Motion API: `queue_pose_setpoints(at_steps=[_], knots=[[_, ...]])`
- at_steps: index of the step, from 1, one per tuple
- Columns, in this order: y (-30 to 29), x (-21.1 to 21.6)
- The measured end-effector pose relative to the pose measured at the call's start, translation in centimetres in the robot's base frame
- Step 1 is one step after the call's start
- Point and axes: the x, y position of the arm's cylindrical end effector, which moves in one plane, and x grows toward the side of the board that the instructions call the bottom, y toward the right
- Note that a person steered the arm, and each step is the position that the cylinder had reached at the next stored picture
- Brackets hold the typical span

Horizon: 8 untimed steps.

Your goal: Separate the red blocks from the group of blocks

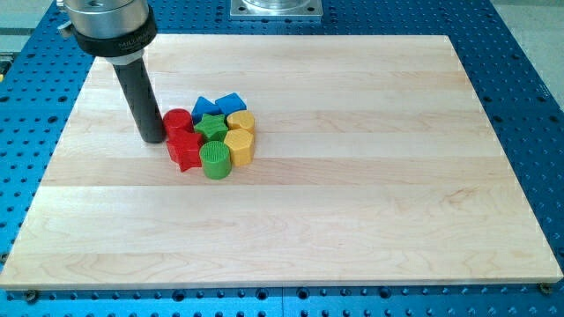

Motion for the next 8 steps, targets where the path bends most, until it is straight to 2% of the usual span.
queue_pose_setpoints(at_steps=[3,4,5,6,7,8], knots=[[-0.5,-0.5],[0.2,-3.8],[1.7,-0.8],[1.8,5.6],[1.6,4.1],[2.4,-1.0]])
